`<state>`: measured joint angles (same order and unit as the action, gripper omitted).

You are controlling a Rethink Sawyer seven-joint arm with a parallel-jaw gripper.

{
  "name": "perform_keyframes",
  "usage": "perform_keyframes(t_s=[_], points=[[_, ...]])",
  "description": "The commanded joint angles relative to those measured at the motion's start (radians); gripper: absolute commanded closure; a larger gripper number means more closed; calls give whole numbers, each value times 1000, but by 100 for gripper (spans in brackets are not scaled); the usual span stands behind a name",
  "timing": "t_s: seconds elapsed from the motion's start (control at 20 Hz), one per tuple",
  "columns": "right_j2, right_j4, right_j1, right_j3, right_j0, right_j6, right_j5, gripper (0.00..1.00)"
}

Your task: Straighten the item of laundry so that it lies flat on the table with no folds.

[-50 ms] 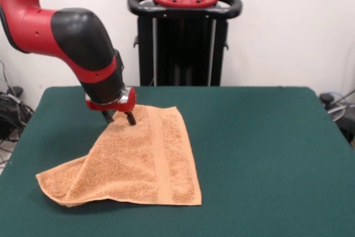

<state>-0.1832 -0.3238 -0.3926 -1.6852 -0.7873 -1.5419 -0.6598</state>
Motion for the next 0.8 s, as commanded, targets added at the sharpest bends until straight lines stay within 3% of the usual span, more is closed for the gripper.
perform_keyframes(t_s=[0.05, 0.8], points=[[-49, -82, 90, 56, 36, -29, 176, 0], [-42, -115, 108, 77, 60, -74, 251, 0]])
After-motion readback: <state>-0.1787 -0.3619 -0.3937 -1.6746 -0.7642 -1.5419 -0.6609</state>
